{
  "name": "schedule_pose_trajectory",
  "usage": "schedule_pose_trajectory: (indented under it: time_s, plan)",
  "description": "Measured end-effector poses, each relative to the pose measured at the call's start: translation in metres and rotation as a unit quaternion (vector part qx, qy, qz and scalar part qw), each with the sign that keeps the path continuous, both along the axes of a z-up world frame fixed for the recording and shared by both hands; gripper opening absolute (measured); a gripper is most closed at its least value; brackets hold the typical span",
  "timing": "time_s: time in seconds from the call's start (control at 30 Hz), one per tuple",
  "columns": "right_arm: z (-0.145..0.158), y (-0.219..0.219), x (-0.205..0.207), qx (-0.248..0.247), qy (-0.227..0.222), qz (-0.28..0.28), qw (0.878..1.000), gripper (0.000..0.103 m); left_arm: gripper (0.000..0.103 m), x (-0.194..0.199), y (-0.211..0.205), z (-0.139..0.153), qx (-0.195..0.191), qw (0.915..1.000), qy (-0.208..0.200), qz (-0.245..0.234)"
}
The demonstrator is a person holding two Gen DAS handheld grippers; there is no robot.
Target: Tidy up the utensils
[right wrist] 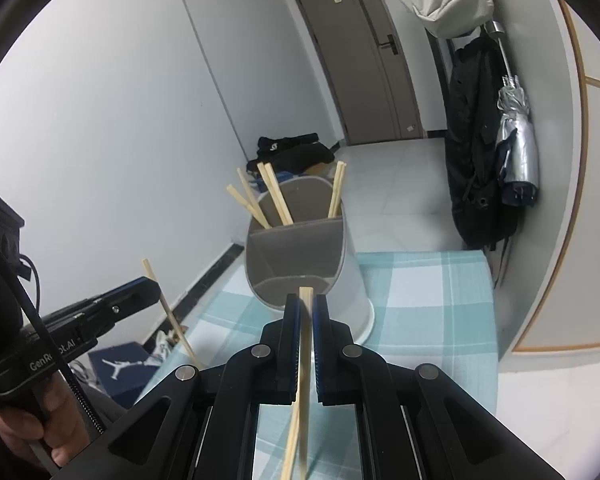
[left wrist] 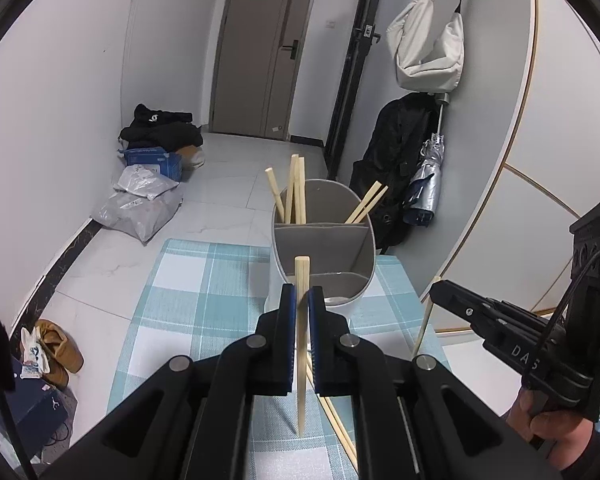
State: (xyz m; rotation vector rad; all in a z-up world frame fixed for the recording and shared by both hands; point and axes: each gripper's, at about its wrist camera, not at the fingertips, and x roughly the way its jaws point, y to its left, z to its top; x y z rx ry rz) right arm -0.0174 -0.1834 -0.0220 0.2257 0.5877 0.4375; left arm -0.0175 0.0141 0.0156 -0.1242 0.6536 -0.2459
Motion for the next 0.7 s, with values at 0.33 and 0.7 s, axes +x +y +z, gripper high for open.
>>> schedule_pose_trajectory:
  time_s: [0.33, 0.7]
  plan:
    - [0.019, -0.003, -0.003, 0.013, -0.024, 0.005, 1.000, 0.005, 0.003, 0.003, -0.005, 0.019, 0.003, 0.9998, -0.003, -0.017]
    - [0.044, -0.008, 0.000, 0.051, -0.040, 0.024, 0.998, 0.000, 0.003, 0.015, -0.017, 0.045, 0.011, 0.9991, -0.017, -0.037]
